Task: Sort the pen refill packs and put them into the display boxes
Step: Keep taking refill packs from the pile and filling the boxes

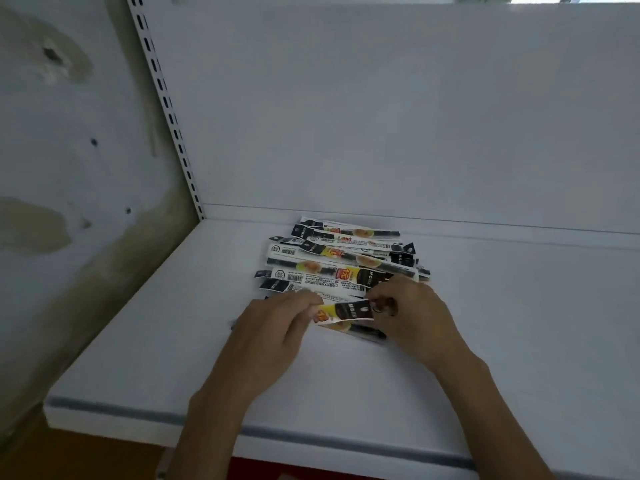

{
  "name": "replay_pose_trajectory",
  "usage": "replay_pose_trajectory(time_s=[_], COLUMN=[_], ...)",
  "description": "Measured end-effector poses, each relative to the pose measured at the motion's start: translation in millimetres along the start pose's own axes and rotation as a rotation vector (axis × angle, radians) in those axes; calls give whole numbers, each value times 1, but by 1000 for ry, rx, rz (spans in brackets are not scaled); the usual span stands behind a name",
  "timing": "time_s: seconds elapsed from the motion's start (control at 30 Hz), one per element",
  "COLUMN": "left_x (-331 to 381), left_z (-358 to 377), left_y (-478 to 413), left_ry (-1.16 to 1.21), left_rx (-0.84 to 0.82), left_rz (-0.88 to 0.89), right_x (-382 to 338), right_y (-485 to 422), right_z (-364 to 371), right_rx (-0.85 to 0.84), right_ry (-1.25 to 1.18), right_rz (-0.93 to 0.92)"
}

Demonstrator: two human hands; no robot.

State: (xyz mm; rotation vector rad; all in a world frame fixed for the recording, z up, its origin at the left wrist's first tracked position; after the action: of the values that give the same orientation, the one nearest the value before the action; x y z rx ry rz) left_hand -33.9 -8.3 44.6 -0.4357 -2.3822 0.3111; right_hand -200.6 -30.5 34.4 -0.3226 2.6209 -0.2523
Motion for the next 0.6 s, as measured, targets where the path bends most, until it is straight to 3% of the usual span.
replay_pose_trajectory(time_s=[0.17, 0.33, 0.43, 0.5, 0.6], left_x=[-18, -29, -38, -40, -49], left_z=[-14, -28, -36, -38, -40], left_y=[-4, -8, -11, -12, -6], left_ry=[35, 380, 451, 495, 613], left_rx=[41, 113, 221, 252, 288], left_rz=[-201, -451, -519, -531, -610], right_x=[-9, -41, -82, -90, -65], right_y=[0, 3, 5, 3, -9], right_z=[-2, -18, 8, 24, 8], right_rx=[44, 216, 29, -86, 150], right_ry=[39, -196, -237, -304, -164], right_rz=[-25, -167, -356, -355, -253])
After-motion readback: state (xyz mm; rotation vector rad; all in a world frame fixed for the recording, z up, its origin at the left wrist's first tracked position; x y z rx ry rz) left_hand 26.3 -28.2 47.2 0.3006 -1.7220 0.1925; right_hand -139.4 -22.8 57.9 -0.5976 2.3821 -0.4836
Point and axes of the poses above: each hand's wrist, its own y-axis away from the middle knuckle, its own z-axis out of the palm, x = y × z, the point moved 9 cm from there along -y, towards the middle knuckle, and after that the axes turned 7 degrees about -z, right-handed, at the moved point
